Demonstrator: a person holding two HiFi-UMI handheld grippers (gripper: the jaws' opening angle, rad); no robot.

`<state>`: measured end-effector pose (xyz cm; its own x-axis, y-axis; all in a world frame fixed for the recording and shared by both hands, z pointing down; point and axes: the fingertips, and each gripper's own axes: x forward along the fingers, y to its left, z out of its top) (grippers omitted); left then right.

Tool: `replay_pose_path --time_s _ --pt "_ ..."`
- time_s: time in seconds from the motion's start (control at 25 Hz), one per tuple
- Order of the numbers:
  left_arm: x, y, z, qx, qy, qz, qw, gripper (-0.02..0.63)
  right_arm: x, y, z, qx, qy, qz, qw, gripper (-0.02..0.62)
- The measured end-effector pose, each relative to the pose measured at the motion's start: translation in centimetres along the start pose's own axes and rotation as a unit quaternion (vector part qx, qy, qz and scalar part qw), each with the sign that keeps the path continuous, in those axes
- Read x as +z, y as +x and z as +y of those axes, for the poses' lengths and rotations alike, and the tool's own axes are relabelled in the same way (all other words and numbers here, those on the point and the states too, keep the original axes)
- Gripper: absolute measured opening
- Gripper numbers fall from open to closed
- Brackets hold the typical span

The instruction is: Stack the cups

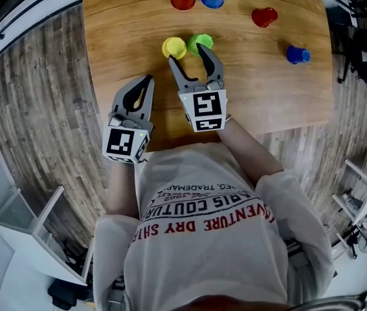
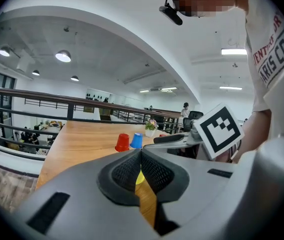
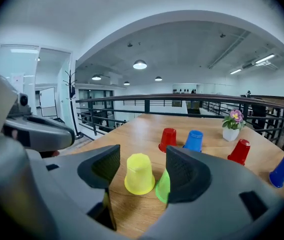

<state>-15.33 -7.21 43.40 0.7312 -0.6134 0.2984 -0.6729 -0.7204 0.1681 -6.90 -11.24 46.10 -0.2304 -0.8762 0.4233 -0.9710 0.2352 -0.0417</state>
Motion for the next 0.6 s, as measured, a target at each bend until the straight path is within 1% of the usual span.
replay_pose_path --time_s 0.12,0.2,0.32,0.48,0.6 --pt "0.6 0.5 -0.6 0.002 0.000 -0.006 1.0000 0.017 1.4 -2.4 -1.9 -0.013 0.001 -0.022 1.000 0.282" --pt "1.0 1.3 -1.5 0.001 0.004 -0.008 1.0000 0.017 1.6 -3.9 -3.8 -0.027 -0.001 -0.027 0.999 0.282" --pt "1.7 3.1 -3.5 -0.010 0.011 -0.013 0.9998 0.017 0.6 -5.7 -7.7 -0.054 -0.001 -0.017 0.998 0.282" --pt "2.6 6.0 -7.4 -0.037 0.028 -0.011 0.9988 0.017 -0.8 -8.5 -13.5 -0.095 0.007 -0.005 0.995 0.282" --pt "3.3 8.2 -10.5 -0.051 0.038 -0.011 0.9979 0.017 -1.5 -10.6 -17.9 -0.113 0.013 -0.002 0.994 0.282"
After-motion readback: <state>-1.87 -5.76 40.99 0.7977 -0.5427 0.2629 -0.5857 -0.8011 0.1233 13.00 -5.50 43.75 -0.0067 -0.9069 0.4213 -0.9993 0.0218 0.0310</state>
